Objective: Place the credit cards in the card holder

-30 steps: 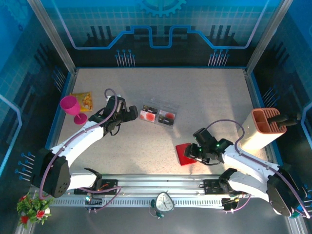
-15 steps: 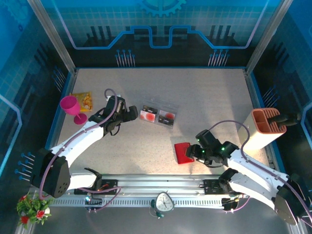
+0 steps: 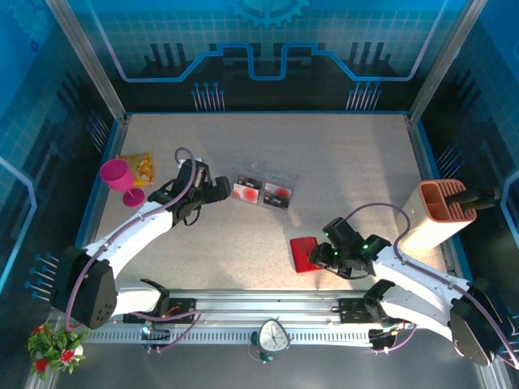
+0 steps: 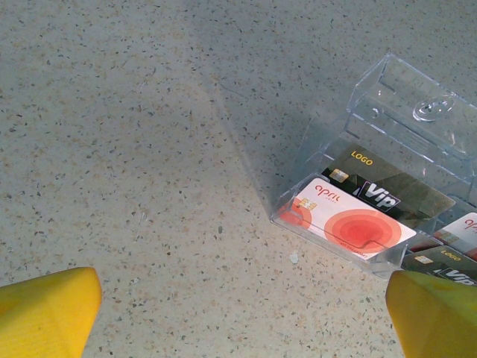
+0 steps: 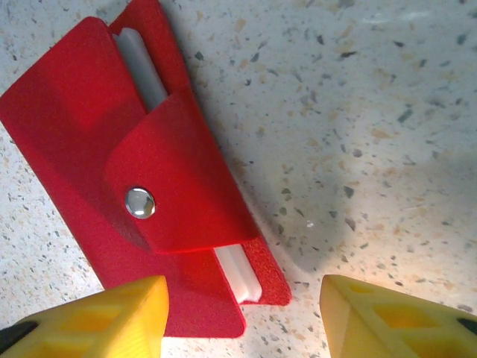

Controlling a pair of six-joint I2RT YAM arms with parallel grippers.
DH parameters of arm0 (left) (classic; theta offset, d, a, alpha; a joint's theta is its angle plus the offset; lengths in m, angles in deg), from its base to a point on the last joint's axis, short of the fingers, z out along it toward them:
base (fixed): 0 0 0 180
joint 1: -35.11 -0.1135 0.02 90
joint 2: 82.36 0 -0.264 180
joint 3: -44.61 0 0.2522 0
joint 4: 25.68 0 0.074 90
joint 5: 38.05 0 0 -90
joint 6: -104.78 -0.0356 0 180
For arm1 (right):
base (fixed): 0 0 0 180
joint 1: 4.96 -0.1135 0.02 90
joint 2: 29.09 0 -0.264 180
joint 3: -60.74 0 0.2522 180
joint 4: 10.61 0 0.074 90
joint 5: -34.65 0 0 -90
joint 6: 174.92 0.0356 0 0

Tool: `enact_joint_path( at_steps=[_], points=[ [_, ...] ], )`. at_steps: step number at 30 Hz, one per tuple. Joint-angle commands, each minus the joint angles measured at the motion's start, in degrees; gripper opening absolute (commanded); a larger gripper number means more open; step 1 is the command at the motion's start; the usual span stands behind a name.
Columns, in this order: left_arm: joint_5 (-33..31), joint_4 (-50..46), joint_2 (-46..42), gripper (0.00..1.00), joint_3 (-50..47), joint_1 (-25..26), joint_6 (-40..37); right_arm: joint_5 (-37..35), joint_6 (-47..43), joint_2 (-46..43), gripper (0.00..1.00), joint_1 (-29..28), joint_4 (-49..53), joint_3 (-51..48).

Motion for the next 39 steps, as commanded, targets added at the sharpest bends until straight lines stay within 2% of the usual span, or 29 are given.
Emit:
enact_joint_path(
  at_steps=[1,13,23,29,34,39],
  points=[
    [0.4,0.5,-1.0,0.99,-0.3,0.6,0.2,1.3,-0.1,1.5,0.57,-0.6,-2.7,0.8],
    [0.4,0.8,-0.4,0.99,-0.5,0.8,0.4,3.9,2.2,4.5,0.46,-0.6,-11.9,-0.3],
    [0.3,0.6,-0.4,0.99,-0.9,1.0,0.3,4.5,4.6,7.3,0.46,-0.9,-18.9,-3.4],
    [0.2,0.7,-0.4,0.99,-1.3,1.0,0.5,4.6,6.2,7.4,0.3,-0.9,-23.6,-5.7],
    [0.4,0.8,-0.4,0.99,-1.9,1.2,0.9,4.8,7.2,8.2,0.0,-0.9,-30.9,-7.6],
    [1.8,0.9,-0.9,0.99,-2.3,1.3,2.5,6.5,4.7,7.3,0.0,-0.9,-33.0,-5.0]
  ],
)
